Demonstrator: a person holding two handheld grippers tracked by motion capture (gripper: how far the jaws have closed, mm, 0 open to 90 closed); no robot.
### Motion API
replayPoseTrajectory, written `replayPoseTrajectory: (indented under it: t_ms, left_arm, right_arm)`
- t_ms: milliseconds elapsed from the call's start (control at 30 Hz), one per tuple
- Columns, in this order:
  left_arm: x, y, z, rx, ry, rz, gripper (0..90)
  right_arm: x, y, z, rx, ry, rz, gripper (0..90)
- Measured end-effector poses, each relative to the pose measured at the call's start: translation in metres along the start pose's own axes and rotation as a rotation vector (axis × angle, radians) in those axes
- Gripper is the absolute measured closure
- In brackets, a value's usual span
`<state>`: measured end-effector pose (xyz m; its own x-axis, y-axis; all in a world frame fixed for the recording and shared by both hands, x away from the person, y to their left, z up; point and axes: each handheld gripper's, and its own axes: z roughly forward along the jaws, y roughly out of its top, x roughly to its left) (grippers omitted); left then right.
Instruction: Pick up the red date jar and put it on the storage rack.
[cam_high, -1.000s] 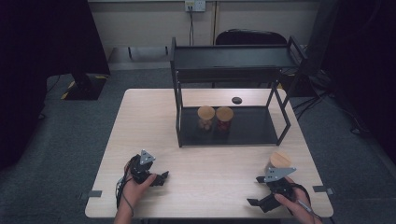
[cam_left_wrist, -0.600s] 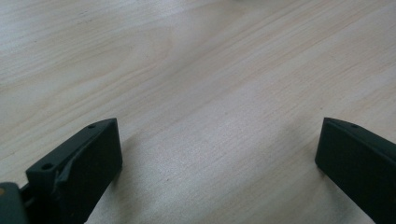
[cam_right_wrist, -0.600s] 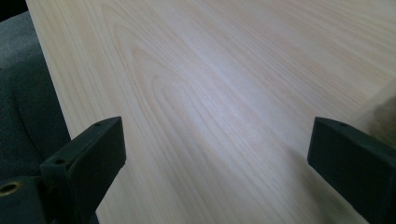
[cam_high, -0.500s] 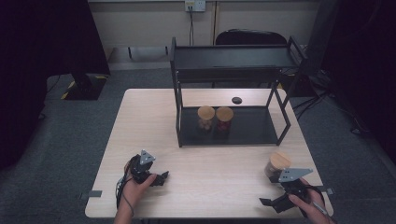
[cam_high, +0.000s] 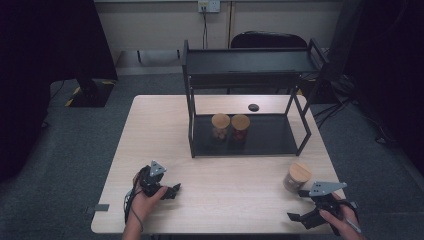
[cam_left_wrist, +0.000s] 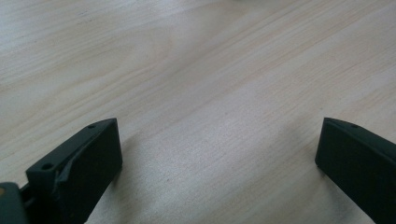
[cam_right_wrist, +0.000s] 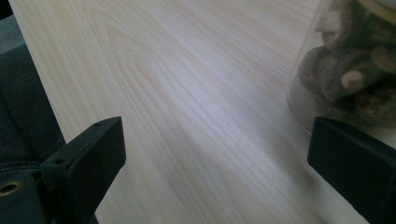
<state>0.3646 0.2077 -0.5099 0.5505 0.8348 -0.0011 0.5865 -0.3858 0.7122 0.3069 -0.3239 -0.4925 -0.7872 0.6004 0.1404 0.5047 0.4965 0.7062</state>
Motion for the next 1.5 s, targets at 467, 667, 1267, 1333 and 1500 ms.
replayPoseTrajectory:
  t_ms: [467,667,1267,1333,1500]
  left_arm:
    - [0.000,0.000,0.000,0.000,0.000,0.000,0.2]
    - [0.000,0.000,0.000,0.000,0.000,0.000,0.2]
    - [0.000,0.000,0.000,-0.001,0.000,0.000,0.2]
    - [0.000,0.000,0.000,-0.001,0.000,0.000,0.2]
    - [0.000,0.000,0.000,-0.001,0.000,0.000,0.2]
  right_arm:
    - [-0.010,-0.005,-0.008,0.026,-0.071,0.014,3.7]
    - [-0.013,-0.006,-0.009,0.040,-0.111,0.024,3.8]
    - [-0.026,-0.005,-0.008,0.033,-0.220,0.097,3.2]
    - [-0.027,-0.006,-0.007,0.022,-0.230,0.115,2.6]
    - [-0.030,-0.005,-0.007,-0.008,-0.241,0.150,2.4]
